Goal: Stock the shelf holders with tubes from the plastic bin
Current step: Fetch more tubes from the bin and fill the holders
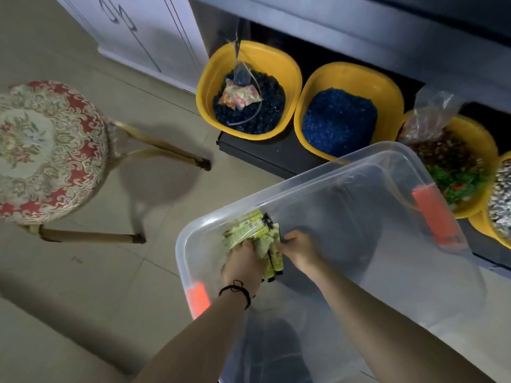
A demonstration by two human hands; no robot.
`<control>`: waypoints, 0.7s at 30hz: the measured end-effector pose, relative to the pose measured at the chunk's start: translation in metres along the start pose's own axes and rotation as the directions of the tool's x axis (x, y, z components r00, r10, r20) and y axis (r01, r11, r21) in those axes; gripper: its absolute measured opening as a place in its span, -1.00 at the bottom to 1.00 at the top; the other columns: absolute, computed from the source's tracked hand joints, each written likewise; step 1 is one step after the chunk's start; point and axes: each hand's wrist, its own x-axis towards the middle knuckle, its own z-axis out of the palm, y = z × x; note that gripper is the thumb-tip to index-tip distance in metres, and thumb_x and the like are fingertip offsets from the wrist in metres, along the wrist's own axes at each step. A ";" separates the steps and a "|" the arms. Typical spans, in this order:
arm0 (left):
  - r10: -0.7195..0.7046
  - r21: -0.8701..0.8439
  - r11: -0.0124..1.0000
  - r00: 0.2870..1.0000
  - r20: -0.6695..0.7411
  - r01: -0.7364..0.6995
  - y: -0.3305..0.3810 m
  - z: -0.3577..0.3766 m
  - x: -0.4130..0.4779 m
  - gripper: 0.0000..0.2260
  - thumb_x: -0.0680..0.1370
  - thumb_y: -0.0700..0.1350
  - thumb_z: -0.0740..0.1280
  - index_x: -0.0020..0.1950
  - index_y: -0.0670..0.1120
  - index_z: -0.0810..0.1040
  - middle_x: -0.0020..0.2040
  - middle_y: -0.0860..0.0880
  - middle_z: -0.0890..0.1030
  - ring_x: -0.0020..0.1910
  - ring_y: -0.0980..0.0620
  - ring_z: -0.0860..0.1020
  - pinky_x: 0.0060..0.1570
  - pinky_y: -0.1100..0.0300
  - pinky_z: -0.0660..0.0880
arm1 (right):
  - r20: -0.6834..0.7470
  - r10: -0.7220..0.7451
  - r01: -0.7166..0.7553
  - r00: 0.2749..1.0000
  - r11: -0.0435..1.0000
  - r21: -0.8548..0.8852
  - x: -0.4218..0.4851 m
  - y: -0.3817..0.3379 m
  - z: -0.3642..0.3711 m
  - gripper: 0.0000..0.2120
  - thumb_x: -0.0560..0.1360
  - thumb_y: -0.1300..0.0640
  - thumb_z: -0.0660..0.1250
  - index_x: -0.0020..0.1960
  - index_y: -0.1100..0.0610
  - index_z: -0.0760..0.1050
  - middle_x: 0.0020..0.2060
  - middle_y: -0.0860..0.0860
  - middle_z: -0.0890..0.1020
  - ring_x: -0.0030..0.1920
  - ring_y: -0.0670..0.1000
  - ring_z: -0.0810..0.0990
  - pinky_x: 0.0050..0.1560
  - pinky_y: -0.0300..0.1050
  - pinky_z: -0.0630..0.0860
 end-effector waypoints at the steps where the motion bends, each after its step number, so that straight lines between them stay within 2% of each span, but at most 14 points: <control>1: 0.009 -0.048 0.999 1.000 0.022 -0.008 0.000 0.000 0.000 -0.82 0.50 -0.05 0.20 0.05 -0.03 0.50 -0.10 0.01 0.60 -0.13 -0.03 0.57 -0.25 0.16 0.48 | -0.023 -0.005 0.005 1.000 1.000 -0.007 0.004 0.002 0.005 -0.61 0.46 0.15 0.41 -0.46 0.10 0.32 -0.50 0.00 0.37 -0.39 0.04 0.37 -0.36 -0.09 0.20; 3: 0.041 -0.143 0.989 0.998 0.046 -0.034 0.000 0.000 0.001 -0.81 0.54 -0.04 0.16 0.05 -0.05 0.51 -0.24 0.01 0.59 -0.30 0.01 0.55 -0.37 0.18 0.48 | -0.075 0.015 -0.018 0.997 0.999 -0.045 0.007 0.003 0.015 -0.62 0.44 0.13 0.37 -0.48 0.06 0.30 -0.51 -0.04 0.39 -0.40 0.04 0.40 -0.38 -0.13 0.24; 5: 0.057 -0.222 0.974 0.997 0.054 -0.044 -0.001 -0.003 0.001 -0.80 0.55 -0.11 0.17 0.13 -0.07 0.48 -0.26 0.01 0.57 -0.34 0.01 0.53 -0.38 0.15 0.50 | -0.120 0.023 -0.034 0.993 0.996 -0.087 0.007 0.002 0.022 -0.66 0.45 0.05 0.32 -0.46 0.07 0.34 -0.48 -0.05 0.43 -0.36 0.07 0.46 -0.46 -0.16 0.24; 8: 0.025 -0.315 0.949 0.996 0.087 0.004 0.001 -0.009 0.001 -0.67 0.56 -0.14 0.22 0.33 -0.08 0.38 -0.08 -0.05 0.59 -0.26 0.00 0.53 -0.38 0.22 0.46 | -0.127 0.030 -0.044 0.991 0.993 -0.107 0.004 -0.002 0.027 -0.66 0.44 0.01 0.30 -0.46 0.08 0.35 -0.44 -0.01 0.48 -0.27 0.13 0.52 -0.39 -0.17 0.31; 10: 0.026 -0.355 0.935 0.994 0.107 0.014 0.000 -0.012 0.002 -0.62 0.56 -0.13 0.23 0.38 -0.08 0.36 0.04 -0.10 0.60 -0.23 0.00 0.51 -0.30 0.19 0.50 | -0.102 0.056 -0.067 0.993 0.992 -0.109 -0.002 -0.007 0.023 -0.69 0.45 0.09 0.29 -0.45 0.09 0.37 -0.40 0.03 0.51 -0.25 0.14 0.54 -0.32 -0.14 0.37; 12: 0.084 -0.340 0.940 0.986 0.142 -0.031 0.000 -0.016 0.002 -0.66 0.57 -0.10 0.22 0.35 -0.05 0.41 -0.02 -0.07 0.60 -0.22 0.01 0.53 -0.31 0.23 0.50 | -0.074 0.079 -0.088 0.994 0.989 -0.118 -0.008 -0.008 0.011 -0.73 0.45 0.18 0.29 -0.42 0.10 0.39 -0.39 0.03 0.52 -0.25 0.13 0.55 -0.28 -0.11 0.41; 15: 0.143 -0.298 0.951 0.970 0.197 -0.080 0.004 -0.027 -0.004 -0.66 0.58 -0.06 0.24 0.36 -0.03 0.40 0.04 -0.09 0.61 -0.10 -0.06 0.58 -0.26 0.23 0.44 | -0.042 0.043 -0.049 0.998 0.982 -0.181 -0.016 -0.006 -0.011 -0.74 0.45 0.19 0.34 -0.38 0.10 0.39 -0.32 0.07 0.55 -0.18 0.14 0.59 -0.25 -0.11 0.40; 17: 0.196 -0.273 0.952 0.962 0.190 -0.140 0.010 -0.038 -0.010 -0.71 0.56 -0.06 0.29 0.26 -0.10 0.47 -0.07 -0.07 0.59 -0.18 -0.01 0.51 -0.24 0.24 0.38 | -0.012 -0.016 0.013 1.000 0.980 -0.198 -0.025 -0.005 -0.025 -0.77 0.45 0.19 0.34 -0.32 0.08 0.36 -0.30 0.08 0.54 -0.16 0.17 0.59 -0.24 -0.09 0.39; 19: 0.271 -0.263 0.939 0.946 0.177 -0.219 0.015 -0.052 -0.018 -0.88 0.55 -0.09 0.33 -0.03 -0.15 0.50 -0.29 0.04 0.43 -0.21 0.03 0.40 -0.28 0.26 0.29 | -0.001 -0.093 0.091 0.996 0.979 -0.185 -0.041 -0.009 -0.043 -0.80 0.42 0.18 0.34 -0.20 0.00 0.32 -0.27 0.04 0.57 -0.15 0.16 0.60 -0.18 -0.03 0.47; 20: 0.314 -0.275 0.925 0.934 0.171 -0.261 0.018 -0.063 -0.023 -0.89 0.54 -0.11 0.34 -0.12 -0.12 0.46 -0.33 0.07 0.38 -0.20 0.03 0.38 -0.30 0.26 0.28 | -0.008 -0.145 0.141 0.989 0.971 -0.192 -0.050 -0.012 -0.054 -0.78 0.41 0.17 0.34 -0.10 -0.07 0.33 -0.23 0.02 0.59 -0.14 0.12 0.61 -0.12 0.02 0.53; 21: 0.360 -0.285 0.909 0.919 0.163 -0.306 0.021 -0.074 -0.029 -0.89 0.53 -0.12 0.35 -0.13 -0.11 0.45 -0.32 0.08 0.39 -0.18 0.02 0.40 -0.27 0.26 0.32 | -0.008 -0.200 0.193 0.980 0.957 -0.218 -0.061 -0.018 -0.066 -0.71 0.42 0.17 0.34 0.02 -0.12 0.36 -0.18 0.01 0.61 -0.13 0.09 0.61 -0.06 0.04 0.56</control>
